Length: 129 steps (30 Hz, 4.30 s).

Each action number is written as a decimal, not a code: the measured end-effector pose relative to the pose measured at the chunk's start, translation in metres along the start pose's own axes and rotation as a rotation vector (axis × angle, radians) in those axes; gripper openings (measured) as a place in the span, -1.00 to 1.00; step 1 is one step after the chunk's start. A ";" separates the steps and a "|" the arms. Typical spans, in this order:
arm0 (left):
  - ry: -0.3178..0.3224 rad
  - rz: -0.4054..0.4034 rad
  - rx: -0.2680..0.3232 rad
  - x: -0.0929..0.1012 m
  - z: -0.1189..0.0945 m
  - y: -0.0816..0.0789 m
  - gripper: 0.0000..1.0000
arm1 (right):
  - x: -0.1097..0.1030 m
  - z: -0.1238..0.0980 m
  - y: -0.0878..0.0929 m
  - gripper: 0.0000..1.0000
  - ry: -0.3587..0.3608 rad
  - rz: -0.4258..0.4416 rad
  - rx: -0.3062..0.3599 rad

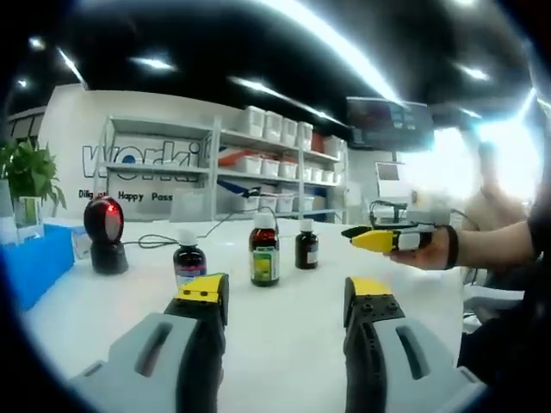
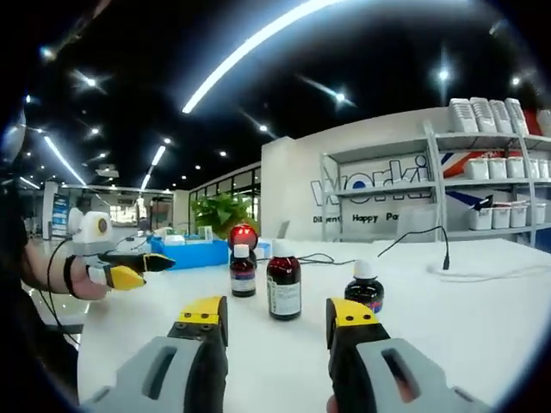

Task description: Rotate the medicine bottle to make it face forward pick up the medicine bottle inspect the drug traceability code place the medicine on the table

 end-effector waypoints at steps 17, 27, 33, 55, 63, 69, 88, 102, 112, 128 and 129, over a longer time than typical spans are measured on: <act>-0.081 -0.019 -0.021 -0.032 -0.001 0.017 -0.06 | -0.018 -0.002 0.003 -0.25 -0.031 -0.103 -0.003; -0.093 -0.006 -0.015 -0.032 -0.001 0.016 -0.06 | -0.015 -0.003 0.001 -0.28 -0.033 -0.070 0.012; -0.104 -0.007 -0.016 -0.033 -0.002 0.016 -0.06 | -0.015 -0.003 0.001 -0.30 -0.034 -0.068 0.009; -0.121 -0.015 -0.093 -0.057 0.019 0.014 0.01 | -0.014 -0.003 0.001 -0.33 -0.023 -0.069 0.005; -0.105 0.022 -0.105 -0.086 0.045 0.009 0.02 | -0.013 -0.003 0.002 -0.34 -0.018 -0.075 0.005; -0.097 0.010 -0.117 -0.106 0.071 0.005 0.02 | -0.013 -0.002 0.002 -0.34 -0.017 -0.070 0.004; -0.195 0.005 -0.158 -0.126 0.117 0.014 -0.18 | -0.012 -0.002 0.002 -0.36 -0.013 -0.070 0.003; -0.250 0.047 -0.207 -0.122 0.133 0.016 -0.32 | -0.012 -0.003 0.002 -0.37 -0.012 -0.063 0.012; -0.245 0.044 -0.205 -0.122 0.135 0.017 -0.46 | -0.012 -0.003 0.001 -0.38 -0.008 -0.063 0.015; -0.197 0.008 -0.175 -0.120 0.131 0.016 -0.51 | -0.011 -0.003 0.002 -0.41 -0.005 -0.065 0.013; -0.198 0.007 -0.176 -0.120 0.131 0.016 -0.51 | -0.011 -0.003 0.002 -0.41 -0.005 -0.065 0.012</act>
Point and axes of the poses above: the point that each gripper's makers call its tool centre point, and the gripper's own axes: z roughly forward along the fingers, x roughly to its right, y roughly out of its underside, the point moved 6 cm from there along -z, roughly backward along the fingers, and after that the axes turned 13 degrees about -x, right-handed, at the moved point
